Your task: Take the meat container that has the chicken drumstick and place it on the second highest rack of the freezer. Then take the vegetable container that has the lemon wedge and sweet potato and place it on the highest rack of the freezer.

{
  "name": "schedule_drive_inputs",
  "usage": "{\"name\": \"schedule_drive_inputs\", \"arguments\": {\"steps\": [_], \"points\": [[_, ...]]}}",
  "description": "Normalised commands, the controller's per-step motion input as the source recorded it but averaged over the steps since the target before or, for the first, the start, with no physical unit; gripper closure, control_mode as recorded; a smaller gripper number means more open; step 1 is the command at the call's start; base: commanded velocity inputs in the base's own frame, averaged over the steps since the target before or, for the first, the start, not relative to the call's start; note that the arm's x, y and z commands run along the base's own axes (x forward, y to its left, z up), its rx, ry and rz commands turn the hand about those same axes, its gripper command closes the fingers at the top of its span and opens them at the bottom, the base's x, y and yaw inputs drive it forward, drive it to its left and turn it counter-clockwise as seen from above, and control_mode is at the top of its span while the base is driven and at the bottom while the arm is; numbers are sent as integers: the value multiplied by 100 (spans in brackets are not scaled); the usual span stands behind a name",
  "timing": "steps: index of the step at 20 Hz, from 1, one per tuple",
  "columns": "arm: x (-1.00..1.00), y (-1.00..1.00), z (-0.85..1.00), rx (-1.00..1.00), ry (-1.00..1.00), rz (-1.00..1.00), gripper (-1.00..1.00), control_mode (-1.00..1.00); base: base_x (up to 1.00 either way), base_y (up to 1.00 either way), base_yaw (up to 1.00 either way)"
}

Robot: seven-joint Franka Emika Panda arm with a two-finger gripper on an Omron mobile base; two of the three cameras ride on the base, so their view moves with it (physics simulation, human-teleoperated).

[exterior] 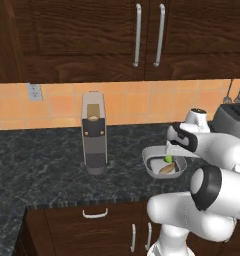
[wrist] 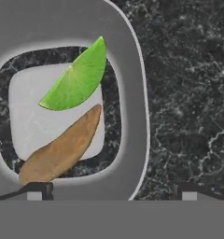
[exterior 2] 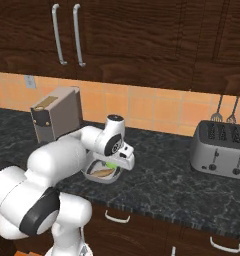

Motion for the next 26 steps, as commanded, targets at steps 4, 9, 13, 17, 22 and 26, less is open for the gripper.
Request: {"name": "schedule_drive_inputs", "arguments": {"steps": [4, 9, 13, 17, 22, 26], "points": [[-22, -9, -9, 0, 0, 0, -100, -100, 0, 0, 0], [0, 0, -7, 0, 0, 0, -100, -100, 0, 0, 0], [0, 0, -39, 0, 0, -1, -100, -100, 0, 0, 0], [0, 0, -37, 0, 0, -2, -100, -100, 0, 0, 0], [0, 0, -30, 0, 0, -2, -100, -100, 0, 0, 0], [1, 0, -37, 0, -1, -1, -100, -100, 0, 0, 0]]}}
